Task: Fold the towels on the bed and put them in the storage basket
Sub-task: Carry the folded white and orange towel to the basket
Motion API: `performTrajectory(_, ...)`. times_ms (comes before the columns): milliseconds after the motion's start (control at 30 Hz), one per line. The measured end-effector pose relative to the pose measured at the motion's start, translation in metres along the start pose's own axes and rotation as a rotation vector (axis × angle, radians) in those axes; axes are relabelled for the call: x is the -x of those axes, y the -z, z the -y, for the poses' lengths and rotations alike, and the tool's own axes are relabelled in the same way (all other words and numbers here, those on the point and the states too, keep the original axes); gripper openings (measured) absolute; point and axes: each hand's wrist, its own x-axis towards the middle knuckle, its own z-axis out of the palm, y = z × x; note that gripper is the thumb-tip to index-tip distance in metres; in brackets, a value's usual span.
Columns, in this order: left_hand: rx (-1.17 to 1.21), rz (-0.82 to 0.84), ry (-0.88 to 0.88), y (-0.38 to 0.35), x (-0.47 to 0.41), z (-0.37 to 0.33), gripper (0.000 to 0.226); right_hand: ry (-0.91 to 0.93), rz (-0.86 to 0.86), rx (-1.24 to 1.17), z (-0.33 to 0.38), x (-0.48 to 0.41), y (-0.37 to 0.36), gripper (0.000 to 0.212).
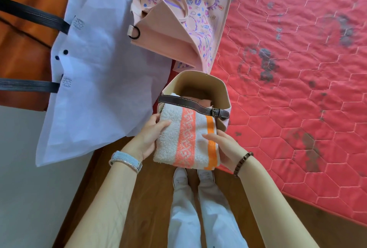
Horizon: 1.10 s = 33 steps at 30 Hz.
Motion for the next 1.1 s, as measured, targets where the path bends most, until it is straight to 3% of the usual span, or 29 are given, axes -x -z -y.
performTrajectory(133,-0.051,0.081,0.003,0.005,0.009,0.006,0.058,-0.062,0.105,0.009,-0.005,0.003,0.009,0.041)
performTrajectory(333,-0.033,0.068,-0.161,-0.009,0.0,-0.003,0.055,0.186,0.028,-0.188,-0.001,-0.007,0.0,0.043)
performTrajectory(467,0.086,0.11,-0.19,-0.014,-0.012,-0.008,0.056,0.176,-0.074,-0.391,-0.005,-0.022,-0.011,0.04)
performTrajectory(633,0.086,0.064,-0.163,-0.013,-0.016,0.006,0.045,0.117,-0.074,-0.568,-0.003,-0.018,-0.012,0.036)
performTrajectory(767,0.016,0.008,-0.226,-0.016,-0.015,0.01,0.043,0.11,-0.062,-0.561,-0.001,-0.017,-0.013,0.033)
performTrajectory(933,0.033,-0.064,-0.321,-0.024,-0.013,0.013,0.037,0.245,-0.091,-0.53,-0.005,-0.025,-0.024,0.032)
performTrajectory(1100,0.002,-0.063,-0.285,-0.023,-0.017,0.022,0.046,0.3,-0.201,-0.411,-0.013,-0.026,-0.03,0.024)
